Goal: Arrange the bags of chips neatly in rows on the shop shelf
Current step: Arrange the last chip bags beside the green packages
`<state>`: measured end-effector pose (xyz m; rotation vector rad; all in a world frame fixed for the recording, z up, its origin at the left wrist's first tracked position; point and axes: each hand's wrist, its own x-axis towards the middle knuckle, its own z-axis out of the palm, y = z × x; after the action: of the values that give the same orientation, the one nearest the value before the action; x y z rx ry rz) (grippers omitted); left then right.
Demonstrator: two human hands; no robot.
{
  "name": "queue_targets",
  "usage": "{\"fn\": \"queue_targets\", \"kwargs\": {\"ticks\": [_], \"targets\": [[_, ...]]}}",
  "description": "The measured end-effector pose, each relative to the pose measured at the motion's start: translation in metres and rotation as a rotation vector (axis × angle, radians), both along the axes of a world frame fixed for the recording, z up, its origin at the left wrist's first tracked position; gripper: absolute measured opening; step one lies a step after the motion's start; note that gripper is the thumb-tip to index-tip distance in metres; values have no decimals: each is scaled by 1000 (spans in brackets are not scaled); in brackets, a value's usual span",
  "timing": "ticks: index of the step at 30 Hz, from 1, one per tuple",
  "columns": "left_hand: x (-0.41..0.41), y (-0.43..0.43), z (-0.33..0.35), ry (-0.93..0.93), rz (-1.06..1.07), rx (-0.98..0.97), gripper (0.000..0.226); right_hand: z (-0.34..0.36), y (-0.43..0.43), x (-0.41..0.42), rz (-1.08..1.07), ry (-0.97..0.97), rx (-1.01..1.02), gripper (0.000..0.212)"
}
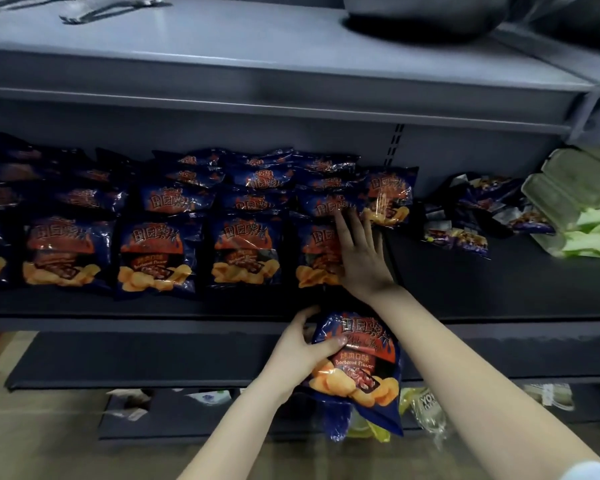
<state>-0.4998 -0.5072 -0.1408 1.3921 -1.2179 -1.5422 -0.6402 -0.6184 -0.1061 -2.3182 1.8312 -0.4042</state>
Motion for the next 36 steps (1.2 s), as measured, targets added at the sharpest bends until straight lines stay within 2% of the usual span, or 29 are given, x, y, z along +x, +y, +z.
{"fn": "queue_targets", "kwargs": {"ticks": [5, 8, 12, 14, 18, 20, 23, 25, 27, 30, 36], "targets": [[-21, -11, 19, -15, 12, -64, 63, 15, 9, -40, 57, -312, -21, 81], [-36, -20, 37, -85, 15, -161, 53, 40, 14, -70, -32, -496, -7, 69], [-55, -31, 50, -75, 90, -278, 61, 58, 35, -102, -187, -935, 94, 54], [-64, -35, 50, -101, 83, -347, 65, 52, 49, -116, -268, -1062, 81, 50], [-83, -40, 49, -68, 115, -329, 63, 37, 65, -146, -331, -987, -21, 43], [-90, -45, 52, -19, 202, -326, 62, 31, 69, -160, -370, -1036, 23, 43], [-104, -51, 56, 75, 264, -357, 59, 19, 78, -171, -268, -1229, 422, 63], [-116, -53, 52, 82, 274, -377, 56, 8, 84, -169, -166, -1201, 565, 67], [-126, -55, 46, 80, 290, -394, 53, -2, 84, -168, -139, -1119, 495, 57], [-139, -58, 39, 76, 311, -393, 50, -9, 75, -177, -204, -1116, 392, 45], [-151, -65, 38, 81, 307, -412, 42, -19, 54, -196, -201, -1132, 343, 50]]}}
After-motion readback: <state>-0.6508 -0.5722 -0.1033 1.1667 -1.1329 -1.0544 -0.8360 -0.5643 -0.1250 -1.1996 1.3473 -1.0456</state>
